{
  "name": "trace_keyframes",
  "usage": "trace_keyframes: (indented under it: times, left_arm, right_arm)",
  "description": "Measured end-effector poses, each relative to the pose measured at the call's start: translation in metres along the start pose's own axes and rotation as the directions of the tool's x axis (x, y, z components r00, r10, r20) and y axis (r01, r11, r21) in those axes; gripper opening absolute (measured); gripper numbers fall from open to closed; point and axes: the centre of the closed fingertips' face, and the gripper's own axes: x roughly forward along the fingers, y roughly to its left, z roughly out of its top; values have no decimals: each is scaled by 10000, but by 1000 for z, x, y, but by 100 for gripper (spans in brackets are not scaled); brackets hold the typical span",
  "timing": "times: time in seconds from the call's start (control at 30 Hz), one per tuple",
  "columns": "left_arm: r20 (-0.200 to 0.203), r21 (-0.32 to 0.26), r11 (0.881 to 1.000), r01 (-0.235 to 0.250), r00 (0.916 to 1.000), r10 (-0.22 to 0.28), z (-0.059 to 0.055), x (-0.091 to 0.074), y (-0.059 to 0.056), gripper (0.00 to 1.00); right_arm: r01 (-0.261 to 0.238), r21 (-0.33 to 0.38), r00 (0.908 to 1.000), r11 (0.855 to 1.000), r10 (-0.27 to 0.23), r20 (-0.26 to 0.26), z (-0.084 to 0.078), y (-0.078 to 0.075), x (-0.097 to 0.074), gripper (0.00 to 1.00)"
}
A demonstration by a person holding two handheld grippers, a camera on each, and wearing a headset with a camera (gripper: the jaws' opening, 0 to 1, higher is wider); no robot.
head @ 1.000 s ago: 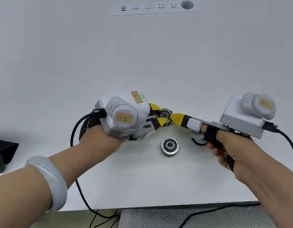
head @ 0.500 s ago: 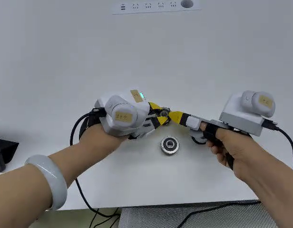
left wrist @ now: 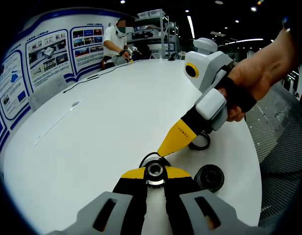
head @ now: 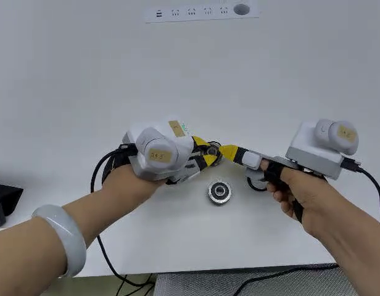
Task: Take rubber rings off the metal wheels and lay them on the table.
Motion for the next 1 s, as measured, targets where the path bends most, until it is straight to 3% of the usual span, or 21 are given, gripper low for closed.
trace_keyframes:
  times: [0.47,0.7,1.0]
  left_arm:
    - [79,154,9998,125,9999,-127,0,1,-1,14]
    - [347,246,9996,135,9993,-144,6,-1,-1,16]
    - [384,269,9996,5,9993,-15,6,-5,0,24]
  right_arm:
    - [169,-67,9998,9998,-170,-118,-3,-6,0,2]
    - [201,-88,9997,9998,-202,-149,-2,-9,1,2]
    - [200,-79,9996,9998,-202,-172,-3,-8,1,2]
